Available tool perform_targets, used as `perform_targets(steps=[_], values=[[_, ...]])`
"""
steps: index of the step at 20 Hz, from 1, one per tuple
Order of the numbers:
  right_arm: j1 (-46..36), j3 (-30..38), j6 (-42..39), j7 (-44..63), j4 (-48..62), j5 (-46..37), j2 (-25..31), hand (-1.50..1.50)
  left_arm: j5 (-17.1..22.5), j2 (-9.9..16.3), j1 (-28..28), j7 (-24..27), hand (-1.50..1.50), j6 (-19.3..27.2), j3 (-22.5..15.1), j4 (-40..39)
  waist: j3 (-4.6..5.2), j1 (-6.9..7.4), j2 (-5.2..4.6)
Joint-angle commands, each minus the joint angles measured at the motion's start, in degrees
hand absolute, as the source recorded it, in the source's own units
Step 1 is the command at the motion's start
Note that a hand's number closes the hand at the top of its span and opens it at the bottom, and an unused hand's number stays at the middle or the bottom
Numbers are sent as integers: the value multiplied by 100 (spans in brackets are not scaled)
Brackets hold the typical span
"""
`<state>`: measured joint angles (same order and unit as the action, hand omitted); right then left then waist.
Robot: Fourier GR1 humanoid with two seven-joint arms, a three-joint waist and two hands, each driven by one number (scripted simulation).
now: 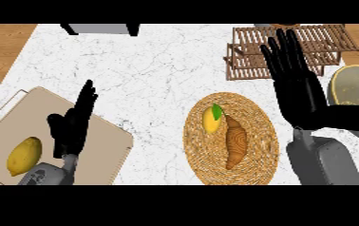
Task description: Pick the croissant from the placemat and place it in the tiered shelf
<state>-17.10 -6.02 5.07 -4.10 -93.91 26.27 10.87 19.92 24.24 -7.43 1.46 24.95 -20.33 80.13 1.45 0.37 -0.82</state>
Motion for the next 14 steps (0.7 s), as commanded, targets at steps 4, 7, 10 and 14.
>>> perform_targets(steps=[4,7,10,14], values=[[891,367,795,-10,-167,-1818,1456,150,453,188,459,-389,0,-260,313,-284,-114,-322,140],[1568,608,1157,573,680,-3002,2597,150,532,96,561,-527,0,-183,311,-406,57,-765,-65],[2324,867,1840,992,497,-3004,2260,150,883,224,705,-844,0,-639,351,-298,-123,-437,122],[3428,519,1942,778,-745,-3424,2050,-150,826,120,352,-1143,0,-715,371,-430,-138,-209,101]])
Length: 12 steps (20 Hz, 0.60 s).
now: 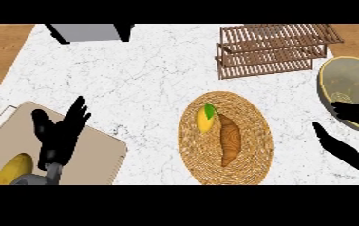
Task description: Pick the croissant from the placemat and place it in the tiered shelf
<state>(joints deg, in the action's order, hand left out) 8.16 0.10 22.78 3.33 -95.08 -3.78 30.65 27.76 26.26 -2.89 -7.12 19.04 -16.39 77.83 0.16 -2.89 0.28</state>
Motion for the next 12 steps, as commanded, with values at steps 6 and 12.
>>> perform_targets(steps=[6,12], values=[[1748,-451,-711,996,-2425,-371,593,-150,46,-40,241,-31,0,-482,39,-184,-2,205,-7],[1222,-1187,-1093,3093,-3526,-1131,824,-150,5,-3,21,-420,0,-471,71,10,-1,371,-36]])
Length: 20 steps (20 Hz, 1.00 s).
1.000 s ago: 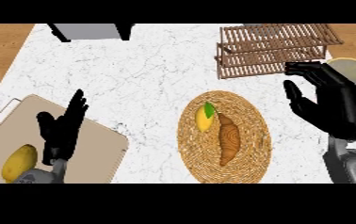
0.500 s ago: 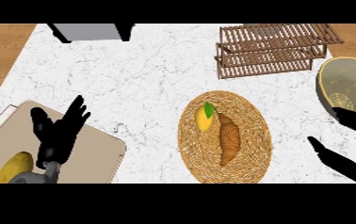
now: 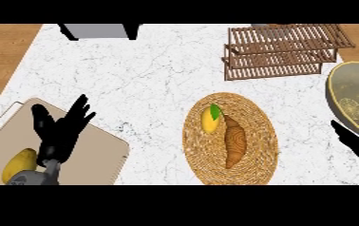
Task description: Pick the croissant from the placemat and place it in the tiered shelf
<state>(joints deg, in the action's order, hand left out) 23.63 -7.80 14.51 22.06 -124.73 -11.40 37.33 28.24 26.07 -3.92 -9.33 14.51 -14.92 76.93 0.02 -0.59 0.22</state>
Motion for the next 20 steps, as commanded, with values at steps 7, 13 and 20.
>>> perform_targets(steps=[7,13,20], values=[[-1416,-1531,-612,3927,-959,-1936,-212,-150,-76,-248,-170,-139,0,-142,-22,-325,23,149,-44],[-3070,-1901,-1111,4955,509,-2716,-1032,-150,-225,-240,-277,-247,0,-178,-46,-308,14,209,-55],[-3674,-2093,-1737,5407,1551,-2879,-1930,-150,-219,-184,-7,-170,0,-272,88,-81,7,180,-34]])
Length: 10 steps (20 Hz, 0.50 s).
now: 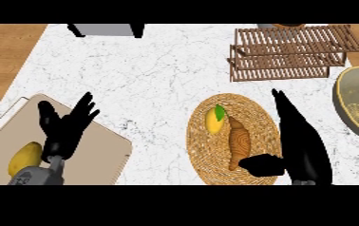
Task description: Pick the croissant from the placemat and place it in the tiered shelf
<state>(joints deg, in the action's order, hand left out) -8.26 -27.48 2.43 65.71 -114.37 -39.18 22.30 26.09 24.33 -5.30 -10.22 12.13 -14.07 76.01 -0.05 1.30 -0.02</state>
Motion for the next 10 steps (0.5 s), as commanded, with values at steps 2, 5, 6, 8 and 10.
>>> perform_targets(steps=[2,5,6,8,10], values=[[-626,-171,-536,1051,922,-298,-669,-150,-75,-52,258,-130,0,141,-17,173,11,8,-4],[-614,-242,-509,959,1248,-592,-936,-150,-47,-69,-28,-149,0,-37,129,-136,10,-81,-6],[-478,-399,-598,1039,1282,-658,-1010,-150,-7,28,53,19,0,-204,237,-367,14,-90,-9],[-429,-386,-709,1259,1186,-814,-1168,-150,-47,33,224,-144,0,-101,178,-44,10,-92,12],[-250,-333,-581,1157,1325,-1083,-1196,-150,-175,18,301,7,0,-75,163,-41,9,-105,11]])
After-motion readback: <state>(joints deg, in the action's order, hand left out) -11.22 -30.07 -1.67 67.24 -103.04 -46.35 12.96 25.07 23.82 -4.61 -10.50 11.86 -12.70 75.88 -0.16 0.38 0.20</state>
